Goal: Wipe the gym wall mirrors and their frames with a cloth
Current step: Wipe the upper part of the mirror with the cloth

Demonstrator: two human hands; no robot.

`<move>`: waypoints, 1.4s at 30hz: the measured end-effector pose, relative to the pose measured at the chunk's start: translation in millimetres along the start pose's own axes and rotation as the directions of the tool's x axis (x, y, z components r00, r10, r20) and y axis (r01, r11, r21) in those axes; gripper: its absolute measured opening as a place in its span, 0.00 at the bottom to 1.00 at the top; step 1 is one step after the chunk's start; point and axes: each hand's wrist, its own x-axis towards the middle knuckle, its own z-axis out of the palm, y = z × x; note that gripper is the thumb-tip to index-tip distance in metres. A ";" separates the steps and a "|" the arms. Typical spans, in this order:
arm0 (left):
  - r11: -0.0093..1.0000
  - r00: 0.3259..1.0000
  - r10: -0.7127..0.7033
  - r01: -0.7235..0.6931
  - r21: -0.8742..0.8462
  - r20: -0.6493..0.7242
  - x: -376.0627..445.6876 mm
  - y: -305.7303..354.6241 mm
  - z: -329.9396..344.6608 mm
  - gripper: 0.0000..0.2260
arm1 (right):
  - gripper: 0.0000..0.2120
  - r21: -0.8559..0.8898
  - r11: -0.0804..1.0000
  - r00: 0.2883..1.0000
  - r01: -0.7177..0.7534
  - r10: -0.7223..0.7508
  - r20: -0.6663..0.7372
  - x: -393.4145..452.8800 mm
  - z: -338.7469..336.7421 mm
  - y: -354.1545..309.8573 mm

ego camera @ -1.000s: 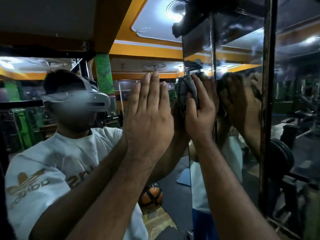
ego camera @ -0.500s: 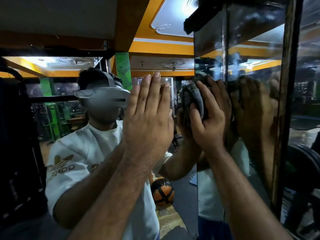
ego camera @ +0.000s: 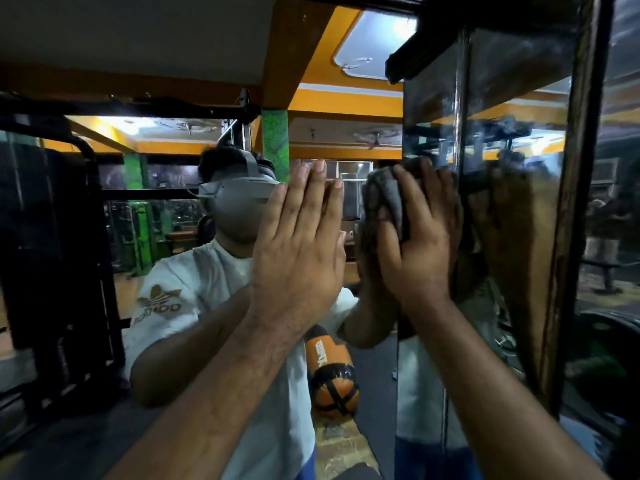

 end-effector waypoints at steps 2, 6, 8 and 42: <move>1.000 1.000 -0.001 0.002 -0.018 0.017 0.2 -1.3 -1.8 0.27 | 0.29 0.015 0.994 0.992 -0.110 0.111 -0.064 2.2 7.9 -12.8; 0.985 1.000 0.015 -0.018 -0.173 -0.016 -0.4 -10.6 -14.7 0.26 | 0.29 -0.013 0.993 0.991 0.117 -0.116 0.061 -15.5 13.2 -21.1; 0.982 0.998 0.032 -0.043 -0.185 -0.057 -5.6 -22.8 -23.9 0.26 | 0.29 -0.025 0.968 0.960 0.250 -0.244 0.135 -11.6 6.4 -11.5; 0.999 0.981 0.053 -0.053 -0.002 0.186 -22.1 -76.6 -48.7 0.32 | 0.32 -0.117 0.992 0.998 -0.042 0.048 0.051 -41.4 44.2 -92.5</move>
